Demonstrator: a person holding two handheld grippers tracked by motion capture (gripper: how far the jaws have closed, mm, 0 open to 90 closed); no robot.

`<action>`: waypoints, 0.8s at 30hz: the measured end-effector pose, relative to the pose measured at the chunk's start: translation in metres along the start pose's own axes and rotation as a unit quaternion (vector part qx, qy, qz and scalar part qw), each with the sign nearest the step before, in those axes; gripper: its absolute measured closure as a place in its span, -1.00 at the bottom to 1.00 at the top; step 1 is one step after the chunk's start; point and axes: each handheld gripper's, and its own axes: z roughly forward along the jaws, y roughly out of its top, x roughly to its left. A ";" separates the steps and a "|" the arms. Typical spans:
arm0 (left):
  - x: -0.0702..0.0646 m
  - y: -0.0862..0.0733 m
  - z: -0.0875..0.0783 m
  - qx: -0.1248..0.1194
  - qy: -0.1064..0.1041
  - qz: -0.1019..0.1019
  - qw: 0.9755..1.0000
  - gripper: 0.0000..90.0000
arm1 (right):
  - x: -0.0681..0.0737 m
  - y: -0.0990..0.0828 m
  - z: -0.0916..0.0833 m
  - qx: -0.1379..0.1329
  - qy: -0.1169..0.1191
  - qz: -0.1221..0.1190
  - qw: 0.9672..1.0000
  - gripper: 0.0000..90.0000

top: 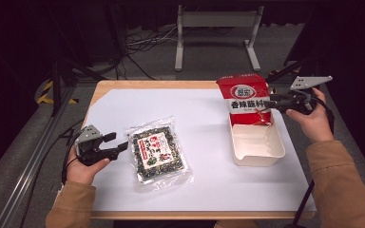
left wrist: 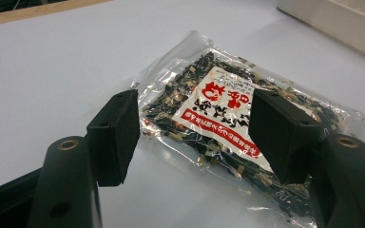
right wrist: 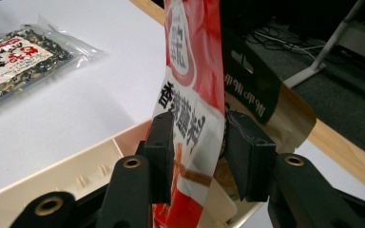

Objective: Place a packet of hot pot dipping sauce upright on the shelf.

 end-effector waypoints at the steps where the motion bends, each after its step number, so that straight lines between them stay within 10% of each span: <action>1: 0.000 0.000 0.000 0.000 0.000 -0.001 1.000 -0.21 | 0.000 -0.002 0.000 0.002 0.001 0.003 1.000 0.41; 14: 0.000 0.000 0.000 -0.001 0.001 0.000 1.000 -0.21 | 0.002 -0.021 0.011 0.064 0.002 0.028 0.998 0.73; 17: 0.000 0.000 0.000 0.000 0.000 -0.001 1.000 -0.21 | 0.007 -0.019 0.015 0.078 -0.026 -0.015 0.997 0.80; 24: 0.000 0.000 -0.001 -0.002 0.000 0.000 1.000 -0.21 | 0.006 -0.026 0.018 0.081 -0.034 -0.023 0.996 0.84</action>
